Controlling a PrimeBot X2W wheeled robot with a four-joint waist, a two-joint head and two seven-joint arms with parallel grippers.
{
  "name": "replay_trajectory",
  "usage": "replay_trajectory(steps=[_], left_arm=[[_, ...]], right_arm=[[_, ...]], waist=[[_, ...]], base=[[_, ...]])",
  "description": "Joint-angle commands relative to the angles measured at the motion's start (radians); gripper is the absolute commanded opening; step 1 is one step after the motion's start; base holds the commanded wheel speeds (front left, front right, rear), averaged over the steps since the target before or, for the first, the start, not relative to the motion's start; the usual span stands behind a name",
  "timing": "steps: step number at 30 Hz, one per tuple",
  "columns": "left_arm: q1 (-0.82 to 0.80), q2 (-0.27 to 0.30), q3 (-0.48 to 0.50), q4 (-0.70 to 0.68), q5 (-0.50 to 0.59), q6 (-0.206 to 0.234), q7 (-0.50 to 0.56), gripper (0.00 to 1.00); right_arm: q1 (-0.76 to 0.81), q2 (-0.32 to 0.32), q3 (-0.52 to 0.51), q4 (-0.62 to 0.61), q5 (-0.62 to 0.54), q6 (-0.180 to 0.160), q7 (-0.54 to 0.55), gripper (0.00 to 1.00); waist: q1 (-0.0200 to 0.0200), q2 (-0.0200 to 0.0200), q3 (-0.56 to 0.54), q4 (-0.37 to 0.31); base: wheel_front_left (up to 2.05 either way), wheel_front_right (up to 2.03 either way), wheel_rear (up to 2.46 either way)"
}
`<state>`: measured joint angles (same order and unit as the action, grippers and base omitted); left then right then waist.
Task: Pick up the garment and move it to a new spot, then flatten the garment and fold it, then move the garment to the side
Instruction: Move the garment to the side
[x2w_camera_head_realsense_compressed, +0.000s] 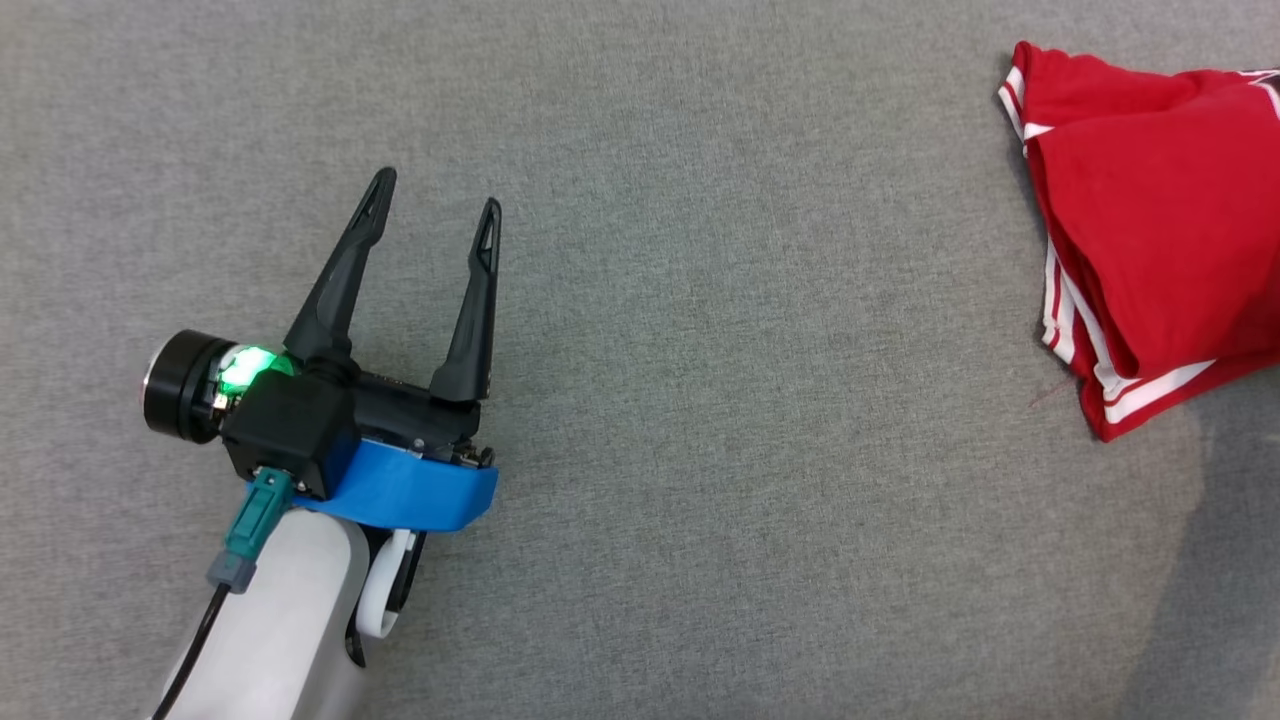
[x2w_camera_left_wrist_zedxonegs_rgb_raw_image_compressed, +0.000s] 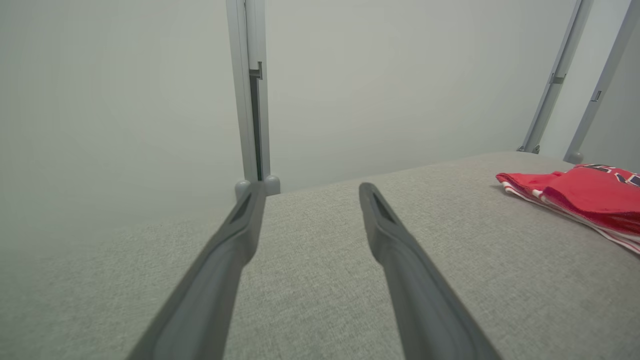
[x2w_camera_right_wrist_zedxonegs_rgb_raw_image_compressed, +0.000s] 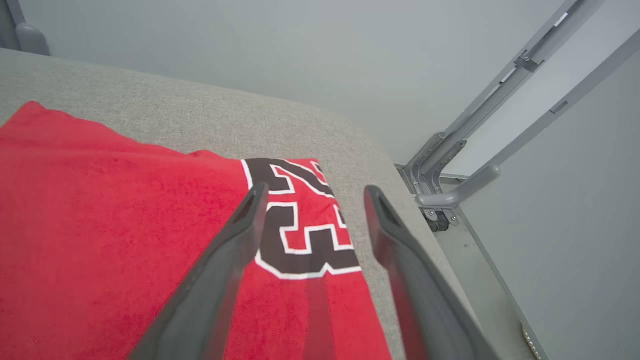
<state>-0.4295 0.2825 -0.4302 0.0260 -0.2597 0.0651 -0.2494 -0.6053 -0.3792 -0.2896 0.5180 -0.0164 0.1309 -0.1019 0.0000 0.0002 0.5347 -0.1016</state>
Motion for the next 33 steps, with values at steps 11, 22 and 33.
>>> replay_trajectory(steps=[11,22,33], left_arm=[[0.131,0.007,0.035,0.073,-0.033,0.040,-0.013,1.00],[0.282,0.010,0.073,0.119,-0.083,0.082,-0.015,1.00],[0.385,0.028,0.068,0.144,-0.108,0.084,-0.006,1.00]], right_arm=[[0.275,0.215,-0.007,-0.261,-0.032,0.000,-0.038,1.00],[0.524,0.322,0.159,-0.463,0.064,0.000,0.015,1.00],[0.651,0.328,0.205,-0.508,0.127,0.000,0.044,1.00]], waist=[[0.0000,-0.0002,-0.180,0.010],[0.0000,-0.0002,-0.347,0.078],[0.0000,-0.0002,-0.462,0.136]], base=[[0.00,0.00,0.00],[0.00,0.00,0.00],[0.00,0.00,0.00]])
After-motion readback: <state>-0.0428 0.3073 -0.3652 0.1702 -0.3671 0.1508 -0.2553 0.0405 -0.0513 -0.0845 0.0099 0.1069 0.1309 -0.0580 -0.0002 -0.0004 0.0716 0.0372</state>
